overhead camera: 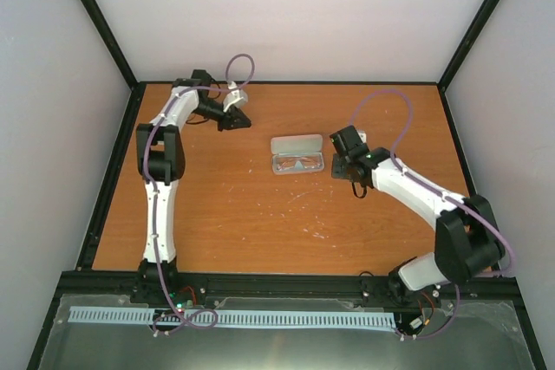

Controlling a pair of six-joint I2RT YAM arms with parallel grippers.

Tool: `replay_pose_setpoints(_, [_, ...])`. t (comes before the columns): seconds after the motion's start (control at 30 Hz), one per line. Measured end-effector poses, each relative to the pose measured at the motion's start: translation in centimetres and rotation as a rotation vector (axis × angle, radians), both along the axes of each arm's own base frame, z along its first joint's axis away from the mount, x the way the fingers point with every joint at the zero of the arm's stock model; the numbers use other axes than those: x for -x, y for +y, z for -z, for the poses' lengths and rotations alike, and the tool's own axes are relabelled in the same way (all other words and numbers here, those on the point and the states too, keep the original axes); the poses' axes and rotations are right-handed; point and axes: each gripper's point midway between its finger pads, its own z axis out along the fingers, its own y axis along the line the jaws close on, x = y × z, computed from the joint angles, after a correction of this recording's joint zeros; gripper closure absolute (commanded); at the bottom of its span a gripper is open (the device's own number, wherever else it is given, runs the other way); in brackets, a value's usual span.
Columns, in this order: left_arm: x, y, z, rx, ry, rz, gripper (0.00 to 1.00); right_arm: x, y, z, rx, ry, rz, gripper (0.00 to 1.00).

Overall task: Organize the sunglasses
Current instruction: Place the sunglasses in the sunglasses case, then adjust the sunglasses case at the center of the board.

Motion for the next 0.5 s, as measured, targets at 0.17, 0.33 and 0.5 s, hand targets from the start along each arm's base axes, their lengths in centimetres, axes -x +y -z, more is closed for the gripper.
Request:
replay_pose_setpoints(0.17, [0.2, -1.9, 3.5, -0.046, 0.060, 0.013, 0.87, 1.0, -0.5, 7.1, -0.185, 0.282, 0.233, 0.97])
replay_pose_setpoints(0.33, [0.4, -3.7, 4.5, -0.063, 0.081, 0.017, 0.86, 2.1, 2.5, 11.3, -0.317, 0.486, 0.265, 0.97])
replay_pose_setpoints(0.5, [0.3, -5.3, 4.5, -0.059, 0.083, 0.013, 0.85, 1.4, 4.8, 11.2, -0.436, 0.517, 0.246, 0.97])
